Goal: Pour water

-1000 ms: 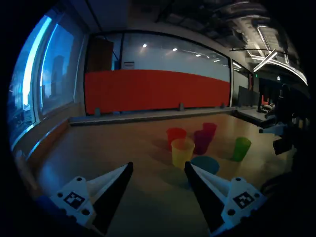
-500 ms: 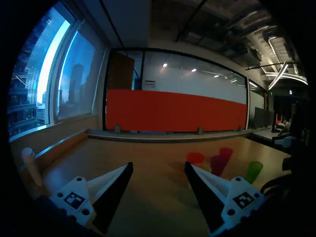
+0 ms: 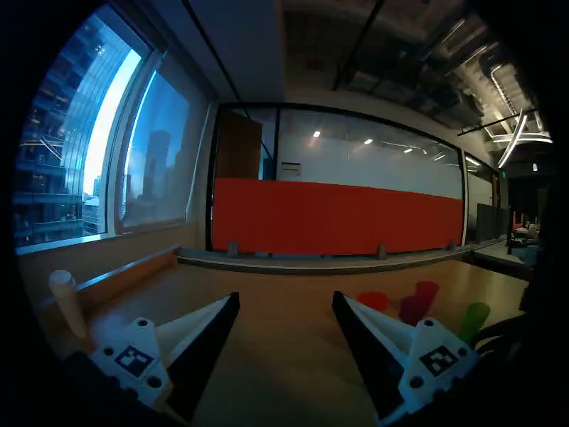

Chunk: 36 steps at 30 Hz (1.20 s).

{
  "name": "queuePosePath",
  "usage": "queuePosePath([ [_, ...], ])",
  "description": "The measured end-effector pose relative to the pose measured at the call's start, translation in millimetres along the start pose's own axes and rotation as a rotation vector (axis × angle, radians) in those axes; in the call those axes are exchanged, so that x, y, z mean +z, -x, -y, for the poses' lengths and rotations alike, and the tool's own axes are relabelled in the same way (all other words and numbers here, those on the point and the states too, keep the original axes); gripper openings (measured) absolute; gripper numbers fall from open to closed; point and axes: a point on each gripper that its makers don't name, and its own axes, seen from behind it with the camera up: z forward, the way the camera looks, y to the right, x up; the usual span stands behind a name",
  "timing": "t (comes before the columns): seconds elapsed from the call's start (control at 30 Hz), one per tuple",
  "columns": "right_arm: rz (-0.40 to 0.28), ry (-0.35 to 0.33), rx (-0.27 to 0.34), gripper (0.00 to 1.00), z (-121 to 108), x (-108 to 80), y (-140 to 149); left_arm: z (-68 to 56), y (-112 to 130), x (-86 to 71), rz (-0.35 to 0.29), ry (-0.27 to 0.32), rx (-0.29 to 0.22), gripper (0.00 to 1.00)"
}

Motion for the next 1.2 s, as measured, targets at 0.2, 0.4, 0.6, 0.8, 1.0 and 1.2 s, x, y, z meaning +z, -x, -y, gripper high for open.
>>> queuePosePath([
  [0.2,-0.036,0.045,0.009,1.0,-8,3.3,-7,-3.2,0,1.1,0.001,0.003,0.013,0.97],
  [0.4,-0.081,0.096,0.027,1.0,-18,5.2,-19,-11.5,-2,3.2,-0.004,0.016,0.02,0.97],
  [0.6,-0.109,0.135,0.037,1.0,-24,6.8,-25,-17.5,-1,4.0,-0.002,0.021,0.021,0.97],
  [0.8,-0.116,0.14,0.039,1.0,-25,7.9,-31,-21.3,-1,6.0,0.007,0.014,0.051,0.97],
  [1.0,-0.109,0.145,0.018,1.0,-21,10.1,-31,-20.6,7,8.2,0.013,-0.014,0.071,0.97],
  [1.2,-0.106,0.144,0.002,1.0,-16,11.5,-34,-19.9,13,10.6,0.006,-0.039,0.058,0.97],
])
